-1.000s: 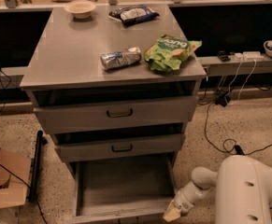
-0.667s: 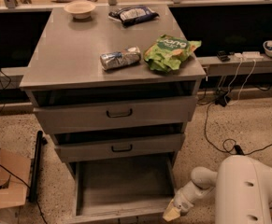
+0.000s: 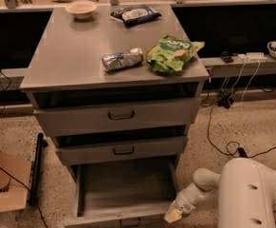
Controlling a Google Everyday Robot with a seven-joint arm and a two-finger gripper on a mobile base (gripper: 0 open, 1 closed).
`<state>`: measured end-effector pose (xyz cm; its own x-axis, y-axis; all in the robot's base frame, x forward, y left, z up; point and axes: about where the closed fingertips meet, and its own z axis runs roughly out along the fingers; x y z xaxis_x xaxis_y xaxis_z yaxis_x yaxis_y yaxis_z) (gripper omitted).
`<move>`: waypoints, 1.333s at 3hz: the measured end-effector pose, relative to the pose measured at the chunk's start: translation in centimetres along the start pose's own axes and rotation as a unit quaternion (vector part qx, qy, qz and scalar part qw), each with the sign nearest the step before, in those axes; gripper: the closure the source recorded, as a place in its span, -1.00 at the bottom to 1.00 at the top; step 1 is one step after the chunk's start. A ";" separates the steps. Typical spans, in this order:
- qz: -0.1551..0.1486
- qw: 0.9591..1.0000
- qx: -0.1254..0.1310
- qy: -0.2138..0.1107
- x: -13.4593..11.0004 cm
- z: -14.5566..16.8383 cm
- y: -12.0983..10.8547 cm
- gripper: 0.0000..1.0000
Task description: Close bottom drawer
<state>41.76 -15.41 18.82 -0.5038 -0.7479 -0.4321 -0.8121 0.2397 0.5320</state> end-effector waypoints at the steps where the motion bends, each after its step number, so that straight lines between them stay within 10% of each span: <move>1: 0.000 1.000 0.000 0.000 0.0 0.0 0.0 1.00; 4: -0.024 1.000 0.005 -0.014 -1.5 0.4 -0.7 1.00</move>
Offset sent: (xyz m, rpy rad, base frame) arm 0.0371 0.0219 -0.0048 0.0644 -0.1342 0.0177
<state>42.94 -14.22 18.79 -0.4715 -0.7414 -0.4775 -0.8388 0.2098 0.5024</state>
